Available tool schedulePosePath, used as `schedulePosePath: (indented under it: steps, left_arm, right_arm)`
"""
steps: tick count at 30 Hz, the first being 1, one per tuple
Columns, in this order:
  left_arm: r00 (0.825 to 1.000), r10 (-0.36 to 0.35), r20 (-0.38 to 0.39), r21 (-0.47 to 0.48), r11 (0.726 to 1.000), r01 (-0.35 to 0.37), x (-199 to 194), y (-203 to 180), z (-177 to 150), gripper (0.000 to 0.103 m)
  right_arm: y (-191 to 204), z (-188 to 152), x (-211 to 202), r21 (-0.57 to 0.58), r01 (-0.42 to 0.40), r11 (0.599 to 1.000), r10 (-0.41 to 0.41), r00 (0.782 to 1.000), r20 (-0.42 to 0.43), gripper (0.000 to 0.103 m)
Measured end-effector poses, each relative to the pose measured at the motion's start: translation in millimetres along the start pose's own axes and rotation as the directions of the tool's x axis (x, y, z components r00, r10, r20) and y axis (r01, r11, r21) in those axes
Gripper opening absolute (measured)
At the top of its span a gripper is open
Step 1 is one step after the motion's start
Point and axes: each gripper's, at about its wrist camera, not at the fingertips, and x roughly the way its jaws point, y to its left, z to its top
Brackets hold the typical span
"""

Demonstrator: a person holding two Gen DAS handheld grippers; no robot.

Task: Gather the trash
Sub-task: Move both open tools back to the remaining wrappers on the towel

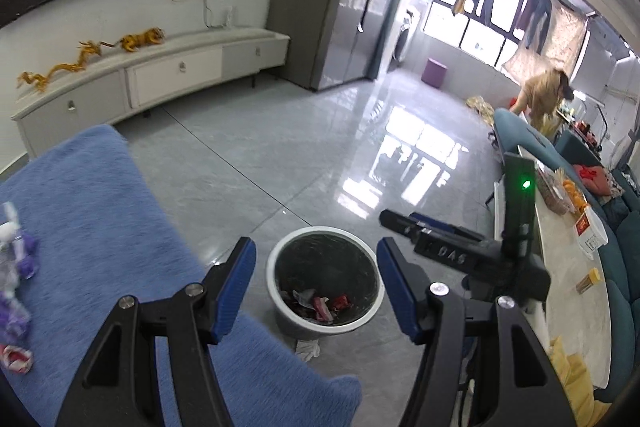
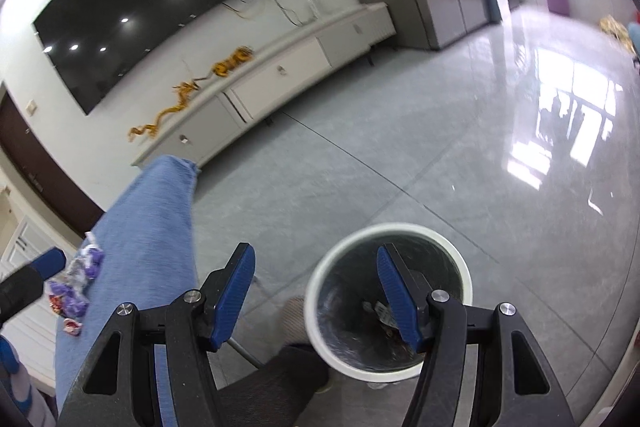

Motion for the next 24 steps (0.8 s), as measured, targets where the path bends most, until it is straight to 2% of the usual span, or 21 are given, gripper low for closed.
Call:
schedulePosePath:
  steps: [9, 17, 24]
  left_arm:
    - [0.991, 0.067, 0.118, -0.097, 0.994, -0.056, -86, 42, -25, 0.061]
    - [0.981, 0.124, 0.146, -0.196, 0.976, -0.094, -109, 64, -50, 0.062]
    - [0.965, 0.188, 0.181, -0.241, 0.960, -0.142, -119, 61, -64, 0.062]
  right_arm:
    - [75, 4, -35, -0.146, -0.039, 0.989, 0.047, 0.997, 0.054, 0.061]
    - [103, -12, -53, -0.209, -0.050, 0.977, 0.064, 0.996, 0.061, 0.061]
    - [114, -18, -82, -0.251, -0.050, 0.967, 0.078, 0.992, 0.102, 0.062]
